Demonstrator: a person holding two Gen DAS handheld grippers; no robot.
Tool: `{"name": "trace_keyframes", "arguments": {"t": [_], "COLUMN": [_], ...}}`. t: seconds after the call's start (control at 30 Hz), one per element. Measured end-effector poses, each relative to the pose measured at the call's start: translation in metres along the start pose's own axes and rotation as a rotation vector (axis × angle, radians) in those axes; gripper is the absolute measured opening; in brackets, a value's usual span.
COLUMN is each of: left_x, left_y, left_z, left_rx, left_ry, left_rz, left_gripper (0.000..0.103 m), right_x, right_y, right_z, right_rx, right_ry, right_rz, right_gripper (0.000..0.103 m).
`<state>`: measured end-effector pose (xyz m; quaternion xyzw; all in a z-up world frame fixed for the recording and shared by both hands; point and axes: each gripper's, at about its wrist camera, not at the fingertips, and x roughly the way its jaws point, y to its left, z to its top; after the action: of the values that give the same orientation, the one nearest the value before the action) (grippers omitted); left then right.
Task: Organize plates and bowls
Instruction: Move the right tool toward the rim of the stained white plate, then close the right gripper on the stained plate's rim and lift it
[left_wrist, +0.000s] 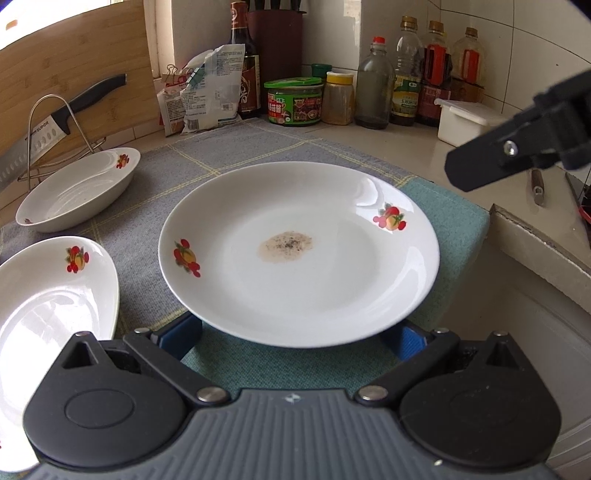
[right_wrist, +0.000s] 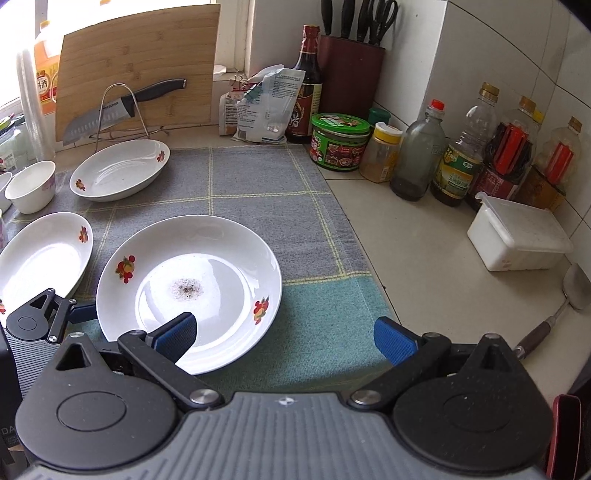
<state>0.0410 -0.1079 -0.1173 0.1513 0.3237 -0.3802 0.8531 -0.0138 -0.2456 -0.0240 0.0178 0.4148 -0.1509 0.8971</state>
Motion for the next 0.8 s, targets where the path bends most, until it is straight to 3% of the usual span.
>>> {"name": "trace_keyframes", "arguments": {"t": [0.27,0.53,0.8], "left_x": [0.002,0.001,0.003], "left_y": [0.000,0.000,-0.001], "left_z": [0.004,0.003,0.004], "left_rx": [-0.007,-0.007,-0.018], "left_ry": [0.013,0.014,0.031], "left_rz": [0.003,0.003,0.015], "left_gripper": [0.103,0.103,0.103], "right_x": [0.052,0.111,0.137], "right_y": [-0.011,-0.025,-0.018], "right_z": [0.020,0.030,0.041], "right_rx": [-0.117,-0.183,-0.304], "right_ry": [0.025,0.121,0.154], "right_rz": [0.170,0.372,0.537], "right_gripper": [0.103,0.103,0.103]}}
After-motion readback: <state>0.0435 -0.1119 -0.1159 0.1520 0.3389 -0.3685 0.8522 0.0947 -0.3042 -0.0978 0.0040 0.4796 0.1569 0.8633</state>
